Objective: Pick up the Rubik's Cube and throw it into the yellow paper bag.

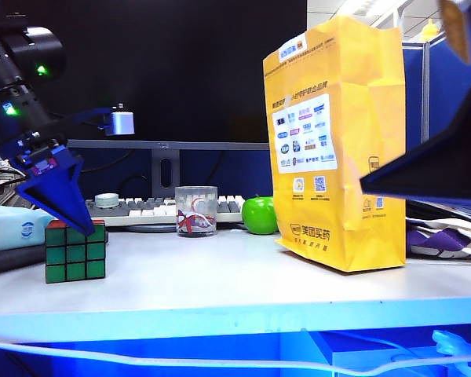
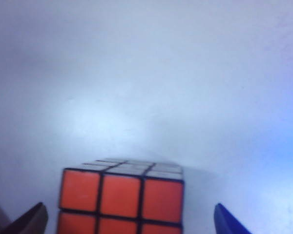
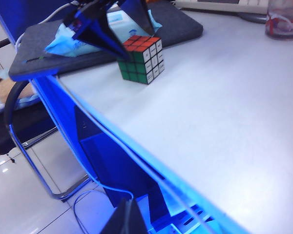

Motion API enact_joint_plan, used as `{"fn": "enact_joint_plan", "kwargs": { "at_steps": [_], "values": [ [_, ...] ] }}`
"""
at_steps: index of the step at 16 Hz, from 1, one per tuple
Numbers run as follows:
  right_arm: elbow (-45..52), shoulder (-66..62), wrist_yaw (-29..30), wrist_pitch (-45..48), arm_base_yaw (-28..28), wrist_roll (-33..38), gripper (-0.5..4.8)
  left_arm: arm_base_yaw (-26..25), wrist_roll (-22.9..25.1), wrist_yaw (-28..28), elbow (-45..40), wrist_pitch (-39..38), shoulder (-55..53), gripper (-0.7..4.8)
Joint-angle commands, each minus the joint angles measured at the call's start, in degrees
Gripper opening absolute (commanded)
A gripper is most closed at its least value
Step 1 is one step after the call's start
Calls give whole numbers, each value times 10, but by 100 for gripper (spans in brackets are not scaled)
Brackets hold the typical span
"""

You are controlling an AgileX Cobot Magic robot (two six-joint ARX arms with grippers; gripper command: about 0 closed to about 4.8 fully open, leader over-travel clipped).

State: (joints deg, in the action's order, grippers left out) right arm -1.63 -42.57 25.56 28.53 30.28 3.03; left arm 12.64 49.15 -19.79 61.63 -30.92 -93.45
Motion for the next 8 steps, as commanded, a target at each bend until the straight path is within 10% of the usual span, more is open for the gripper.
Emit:
{"fn": "enact_joint_plan", "kwargs": {
  "at_steps": [1,6,8],
  "values": [
    [-20,-15,3,20,0,-19,-1,0,4,4,2,-27,-2,479],
    [-30,-25,3,30,0,-21,-1,0,-5,7,2,-29,-9,479],
    [-30,-25,3,30,0,-21,-1,0,-13,7,2,-33,-21,214]
  ]
}}
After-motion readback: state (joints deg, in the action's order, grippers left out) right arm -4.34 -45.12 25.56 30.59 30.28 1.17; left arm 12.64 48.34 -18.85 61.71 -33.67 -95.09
